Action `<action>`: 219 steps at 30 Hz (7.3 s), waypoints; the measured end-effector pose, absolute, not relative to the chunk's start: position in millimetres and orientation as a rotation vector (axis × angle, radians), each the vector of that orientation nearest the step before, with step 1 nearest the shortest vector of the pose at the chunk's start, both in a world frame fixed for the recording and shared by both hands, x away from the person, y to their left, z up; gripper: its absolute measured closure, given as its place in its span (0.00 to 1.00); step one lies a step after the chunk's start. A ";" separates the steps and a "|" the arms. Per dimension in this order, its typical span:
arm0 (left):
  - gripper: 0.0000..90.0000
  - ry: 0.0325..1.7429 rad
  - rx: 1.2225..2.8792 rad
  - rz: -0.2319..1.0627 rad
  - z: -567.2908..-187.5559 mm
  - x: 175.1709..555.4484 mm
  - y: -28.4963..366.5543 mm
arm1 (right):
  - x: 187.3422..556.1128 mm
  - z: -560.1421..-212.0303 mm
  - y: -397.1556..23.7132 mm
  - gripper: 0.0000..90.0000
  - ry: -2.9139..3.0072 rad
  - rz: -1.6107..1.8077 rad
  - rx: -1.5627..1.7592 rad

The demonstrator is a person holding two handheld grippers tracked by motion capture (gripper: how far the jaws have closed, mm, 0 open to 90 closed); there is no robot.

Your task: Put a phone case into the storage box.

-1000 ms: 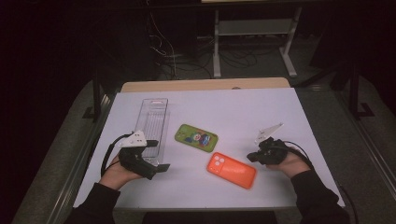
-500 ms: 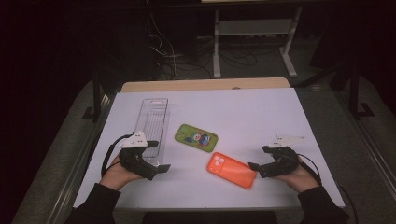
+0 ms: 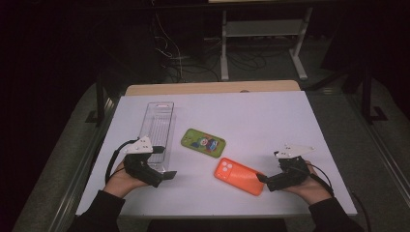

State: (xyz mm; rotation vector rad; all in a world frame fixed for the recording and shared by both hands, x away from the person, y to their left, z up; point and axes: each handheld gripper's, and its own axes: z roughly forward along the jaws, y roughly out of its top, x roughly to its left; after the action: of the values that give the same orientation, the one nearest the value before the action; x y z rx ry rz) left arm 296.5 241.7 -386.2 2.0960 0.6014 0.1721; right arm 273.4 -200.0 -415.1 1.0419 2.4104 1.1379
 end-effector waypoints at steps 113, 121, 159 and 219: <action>0.00 0.603 2.099 0.179 -386.7 297.0 244.3 | 300.5 -442.9 -116.1 0.14 2.796 0.811 0.728; 0.00 0.607 2.097 0.177 -387.1 296.0 243.5 | 299.5 -442.5 -115.9 0.16 2.796 0.808 0.750; 0.00 0.456 2.144 0.105 -365.1 318.7 206.4 | 332.0 -395.1 -138.4 0.17 2.850 0.912 0.606; 0.00 0.131 2.367 -0.053 -374.9 332.7 119.2 | 340.7 -356.2 -74.4 0.17 2.992 0.900 0.004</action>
State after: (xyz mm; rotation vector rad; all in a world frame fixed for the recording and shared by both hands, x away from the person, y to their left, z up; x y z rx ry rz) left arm 332.7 119.2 -374.9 2.3670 0.1306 -0.0535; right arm 340.7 -74.4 -356.2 0.0038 2.9917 0.8998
